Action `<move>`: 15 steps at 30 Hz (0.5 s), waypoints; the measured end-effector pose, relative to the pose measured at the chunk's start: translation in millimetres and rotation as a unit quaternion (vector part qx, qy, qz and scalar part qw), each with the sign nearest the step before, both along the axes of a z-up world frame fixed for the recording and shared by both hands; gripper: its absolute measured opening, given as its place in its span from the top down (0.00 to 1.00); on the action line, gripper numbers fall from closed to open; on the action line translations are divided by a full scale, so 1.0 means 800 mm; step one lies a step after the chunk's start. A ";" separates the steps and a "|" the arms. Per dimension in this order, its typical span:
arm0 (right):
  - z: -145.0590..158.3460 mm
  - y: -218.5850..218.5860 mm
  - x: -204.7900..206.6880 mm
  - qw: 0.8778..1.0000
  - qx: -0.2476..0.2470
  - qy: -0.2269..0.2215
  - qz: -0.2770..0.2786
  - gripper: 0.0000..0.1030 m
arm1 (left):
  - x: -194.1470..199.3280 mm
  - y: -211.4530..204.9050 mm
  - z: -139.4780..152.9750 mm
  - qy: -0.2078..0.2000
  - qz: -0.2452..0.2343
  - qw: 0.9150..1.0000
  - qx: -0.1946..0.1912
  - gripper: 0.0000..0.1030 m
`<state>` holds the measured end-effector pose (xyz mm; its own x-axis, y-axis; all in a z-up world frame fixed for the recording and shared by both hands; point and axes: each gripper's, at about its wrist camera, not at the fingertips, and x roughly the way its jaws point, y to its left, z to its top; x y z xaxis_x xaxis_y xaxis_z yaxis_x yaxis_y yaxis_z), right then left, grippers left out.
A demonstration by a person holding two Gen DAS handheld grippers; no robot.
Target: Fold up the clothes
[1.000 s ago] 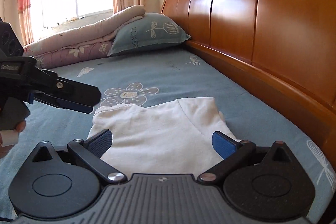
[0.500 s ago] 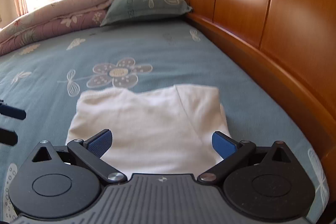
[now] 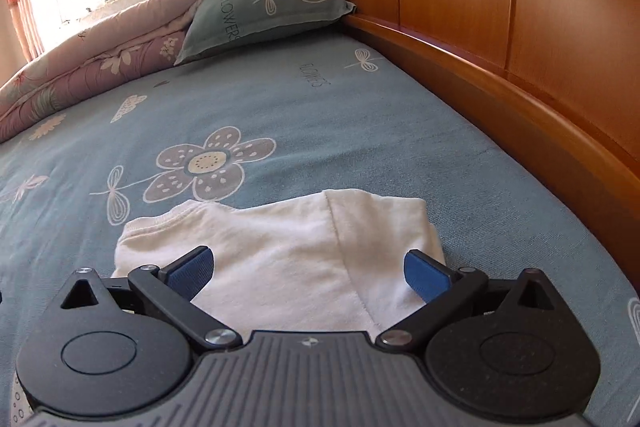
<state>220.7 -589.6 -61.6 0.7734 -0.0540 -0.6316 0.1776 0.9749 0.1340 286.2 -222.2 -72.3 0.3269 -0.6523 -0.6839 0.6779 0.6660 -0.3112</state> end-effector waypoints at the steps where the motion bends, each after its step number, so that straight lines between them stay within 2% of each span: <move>1: 0.002 0.009 -0.010 1.000 -0.008 -0.003 0.010 0.00 | -0.003 0.000 -0.001 0.000 -0.003 1.000 0.004 0.01; 3: -0.001 0.021 -0.028 1.000 -0.021 -0.003 0.022 0.00 | -0.011 -0.002 -0.003 -0.006 -0.011 1.000 0.016 0.01; 7: -0.029 0.014 -0.043 0.999 -0.048 0.020 0.000 0.00 | -0.026 -0.010 -0.008 -0.015 -0.025 0.999 0.046 0.01; 10: -0.011 0.012 -0.049 0.999 -0.028 0.016 -0.016 0.00 | -0.038 -0.013 -0.006 -0.027 -0.031 0.998 0.055 0.01; 15: 0.024 0.042 -0.066 1.000 -0.021 -0.007 -0.007 0.00 | -0.055 -0.015 0.003 -0.037 -0.038 0.997 0.061 0.01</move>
<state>167.6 -556.1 -42.7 0.7815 -0.0909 -0.6172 0.1892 0.9773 0.0957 241.9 -234.2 -70.3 0.3328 -0.5910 -0.7348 0.7456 0.6420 -0.1787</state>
